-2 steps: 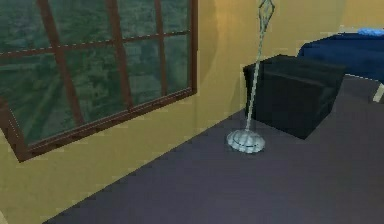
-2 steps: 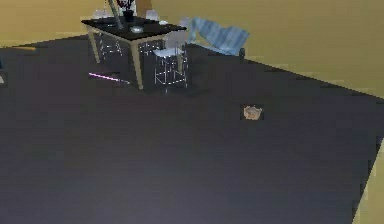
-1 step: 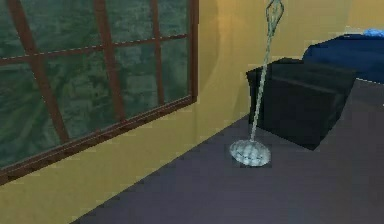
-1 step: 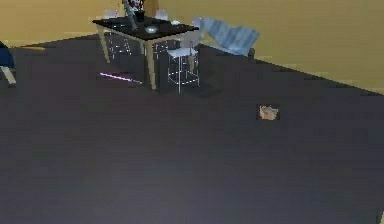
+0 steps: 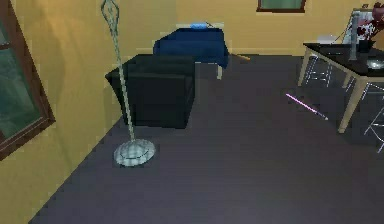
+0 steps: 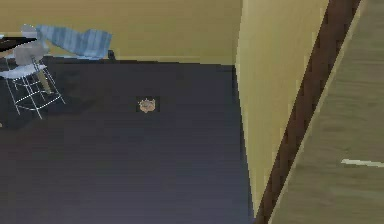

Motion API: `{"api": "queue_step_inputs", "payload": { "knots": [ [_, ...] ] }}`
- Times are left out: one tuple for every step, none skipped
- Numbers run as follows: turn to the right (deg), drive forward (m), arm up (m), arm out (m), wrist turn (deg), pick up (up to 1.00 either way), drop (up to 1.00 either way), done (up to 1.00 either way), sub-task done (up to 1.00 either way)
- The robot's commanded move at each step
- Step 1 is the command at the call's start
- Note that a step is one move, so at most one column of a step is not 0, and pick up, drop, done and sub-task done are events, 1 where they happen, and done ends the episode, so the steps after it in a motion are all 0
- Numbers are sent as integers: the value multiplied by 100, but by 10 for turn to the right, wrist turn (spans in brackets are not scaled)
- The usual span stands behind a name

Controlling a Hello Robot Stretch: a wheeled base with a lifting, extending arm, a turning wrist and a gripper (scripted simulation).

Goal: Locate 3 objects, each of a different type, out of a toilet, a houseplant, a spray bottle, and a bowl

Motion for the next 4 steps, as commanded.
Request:
{"api": "queue_step_inputs", "payload": {
  "knots": [
    [0,15,0,0,0,0,0,0,0],
    [330,0,0,0,0,0,0,0,0],
    [0,100,0,0,0,0,0,0,0],
    [30,0,0,0,0,0,0,0,0]
  ]
}}
